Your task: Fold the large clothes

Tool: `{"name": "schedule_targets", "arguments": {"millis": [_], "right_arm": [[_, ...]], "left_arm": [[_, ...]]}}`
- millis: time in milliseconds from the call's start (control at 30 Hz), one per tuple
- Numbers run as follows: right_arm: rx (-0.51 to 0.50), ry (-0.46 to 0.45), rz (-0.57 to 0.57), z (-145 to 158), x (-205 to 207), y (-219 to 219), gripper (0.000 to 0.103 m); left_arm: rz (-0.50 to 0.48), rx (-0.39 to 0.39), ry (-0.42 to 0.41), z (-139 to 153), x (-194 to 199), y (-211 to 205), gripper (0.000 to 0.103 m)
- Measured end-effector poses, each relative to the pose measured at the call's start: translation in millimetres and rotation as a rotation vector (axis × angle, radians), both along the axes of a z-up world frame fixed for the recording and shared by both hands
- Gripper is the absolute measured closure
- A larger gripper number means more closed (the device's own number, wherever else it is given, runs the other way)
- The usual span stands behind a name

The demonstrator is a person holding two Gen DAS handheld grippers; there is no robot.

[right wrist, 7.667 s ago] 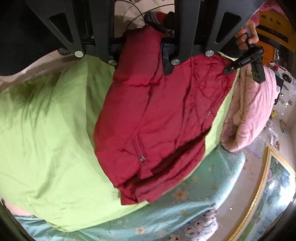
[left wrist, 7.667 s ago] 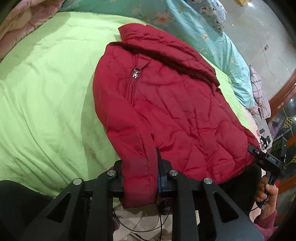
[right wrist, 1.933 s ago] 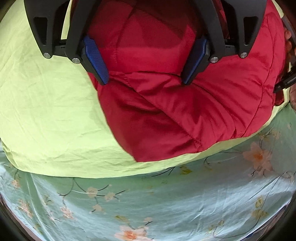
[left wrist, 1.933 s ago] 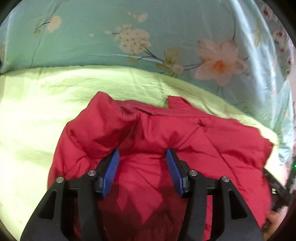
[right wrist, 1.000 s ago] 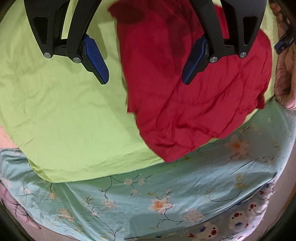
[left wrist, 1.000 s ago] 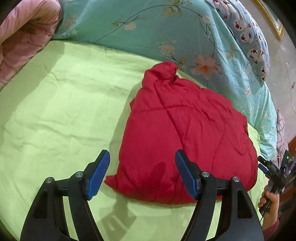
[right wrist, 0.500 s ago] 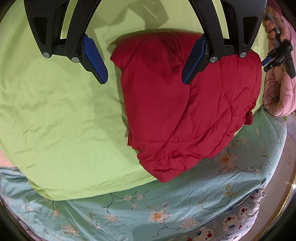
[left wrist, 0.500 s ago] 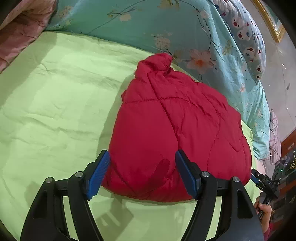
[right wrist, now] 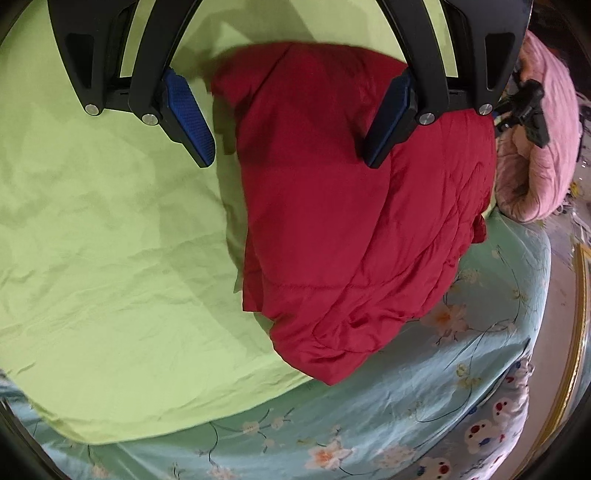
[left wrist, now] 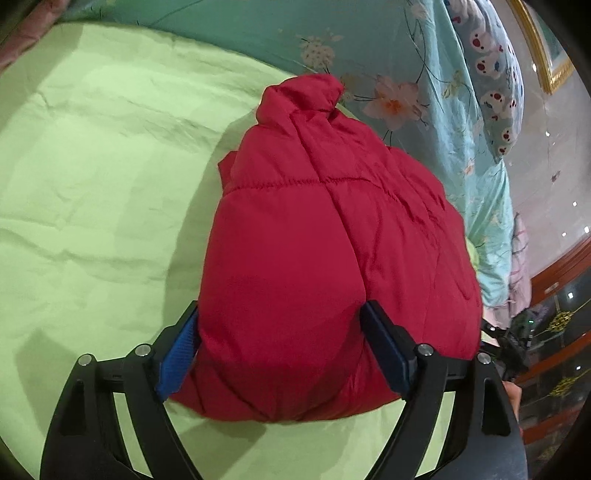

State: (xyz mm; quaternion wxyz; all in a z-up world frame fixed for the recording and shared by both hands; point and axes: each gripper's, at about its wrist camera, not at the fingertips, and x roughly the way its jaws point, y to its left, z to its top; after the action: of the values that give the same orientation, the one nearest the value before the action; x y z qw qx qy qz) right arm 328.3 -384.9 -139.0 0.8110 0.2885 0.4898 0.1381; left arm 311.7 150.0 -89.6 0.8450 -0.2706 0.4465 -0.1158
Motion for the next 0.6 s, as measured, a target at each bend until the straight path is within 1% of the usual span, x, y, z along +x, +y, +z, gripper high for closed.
{"name": "schedule_targets", "arguments": {"millis": [33, 133, 200, 233, 300, 367, 433, 500, 600], "right_arm": [[0.015, 0.004, 0.002, -2.1, 4.0, -1.6, 0.019], [0.062, 0.009, 0.007, -7.8, 19.0, -6.7, 0.016], [0.094, 0.007, 0.027, -10.7, 29.9, -6.8, 0.015], [0.107, 0.008, 0.034, -12.3, 32.9, -7.2, 0.015], [0.148, 0.02, 0.053, -18.5, 43.2, -6.4, 0.013], [0.179, 0.033, 0.057, -24.6, 48.6, -7.6, 0.008], [0.218, 0.059, 0.069, -33.2, 55.2, -7.3, 0.005], [0.257, 0.072, 0.088, -38.6, 59.9, -5.9, 0.004], [0.292, 0.079, 0.109, -40.1, 65.1, -1.0, 0.005]], "left_arm": [[-0.002, -0.017, 0.004, -1.9, 3.1, 0.7, 0.018], [-0.006, -0.061, 0.023, -9.4, 13.0, 0.3, 0.011], [-0.008, -0.087, 0.039, -13.8, 19.6, -0.6, 0.003], [-0.005, -0.102, 0.044, -16.9, 23.9, -1.8, 0.001], [-0.009, -0.13, 0.051, -21.6, 30.9, -4.4, 0.0], [-0.015, -0.173, 0.067, -26.5, 36.5, -6.0, 0.0], [-0.014, -0.209, 0.077, -30.2, 41.5, -5.7, 0.0], [-0.015, -0.238, 0.075, -32.8, 45.3, -6.6, 0.0], [-0.033, -0.227, 0.047, -31.2, 47.7, -11.0, 0.0]]}}
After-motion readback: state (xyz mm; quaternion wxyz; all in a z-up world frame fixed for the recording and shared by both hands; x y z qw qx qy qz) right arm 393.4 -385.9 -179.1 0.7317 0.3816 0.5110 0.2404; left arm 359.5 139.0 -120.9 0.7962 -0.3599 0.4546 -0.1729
